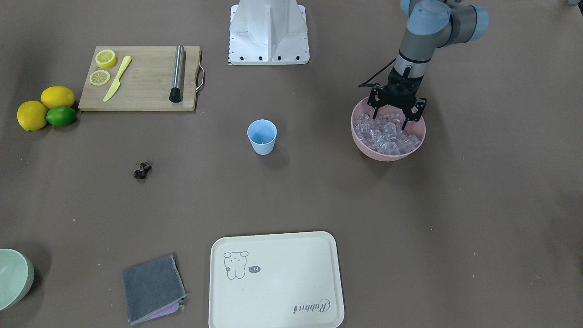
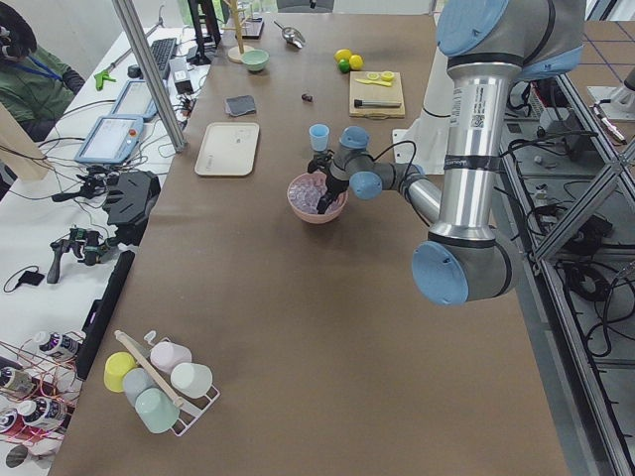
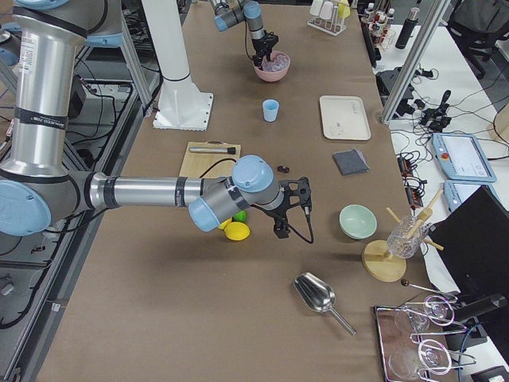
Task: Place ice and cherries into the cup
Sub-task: 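Lower the left gripper into the ice and grasp another cube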
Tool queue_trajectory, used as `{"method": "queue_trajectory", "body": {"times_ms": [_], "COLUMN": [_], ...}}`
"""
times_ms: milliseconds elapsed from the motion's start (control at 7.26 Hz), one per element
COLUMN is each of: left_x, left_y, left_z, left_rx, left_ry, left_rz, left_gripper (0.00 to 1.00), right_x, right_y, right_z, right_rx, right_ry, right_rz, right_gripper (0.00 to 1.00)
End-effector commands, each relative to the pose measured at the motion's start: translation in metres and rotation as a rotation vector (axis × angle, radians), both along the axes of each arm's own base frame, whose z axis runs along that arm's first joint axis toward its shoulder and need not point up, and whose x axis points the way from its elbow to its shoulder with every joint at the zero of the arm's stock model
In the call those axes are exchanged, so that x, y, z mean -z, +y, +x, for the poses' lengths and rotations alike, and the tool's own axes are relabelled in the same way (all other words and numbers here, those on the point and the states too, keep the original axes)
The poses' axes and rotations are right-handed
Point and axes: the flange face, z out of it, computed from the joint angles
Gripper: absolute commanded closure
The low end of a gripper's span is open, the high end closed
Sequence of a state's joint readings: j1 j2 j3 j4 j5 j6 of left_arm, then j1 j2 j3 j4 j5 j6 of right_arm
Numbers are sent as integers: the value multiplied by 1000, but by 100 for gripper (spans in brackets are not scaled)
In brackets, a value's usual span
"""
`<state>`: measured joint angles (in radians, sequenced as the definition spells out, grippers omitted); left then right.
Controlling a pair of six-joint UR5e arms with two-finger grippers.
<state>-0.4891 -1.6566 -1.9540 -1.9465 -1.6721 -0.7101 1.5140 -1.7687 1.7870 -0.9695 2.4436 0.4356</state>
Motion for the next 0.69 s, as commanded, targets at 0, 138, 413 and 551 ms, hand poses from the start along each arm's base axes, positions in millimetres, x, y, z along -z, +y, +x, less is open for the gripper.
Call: {"method": "queue_trajectory", "body": {"times_ms": [0, 138, 413, 551], "left_x": [4, 5, 5, 5], "left_y": [-4, -4, -4, -4], "left_z": [8, 8, 8, 8], "left_rx": [-1, -2, -7, -10], "left_ry": [6, 7, 6, 6], "left_rz": [2, 4, 7, 9], "left_gripper": [14, 20, 42, 56], "right_x": [0, 0, 2, 2], "right_y": [0, 0, 0, 0], "right_z": [0, 0, 0, 0], "right_rx": [0, 0, 0, 0], "right_ry": [0, 0, 0, 0], "right_rz": [0, 0, 3, 3], "right_gripper": [0, 0, 0, 0]}}
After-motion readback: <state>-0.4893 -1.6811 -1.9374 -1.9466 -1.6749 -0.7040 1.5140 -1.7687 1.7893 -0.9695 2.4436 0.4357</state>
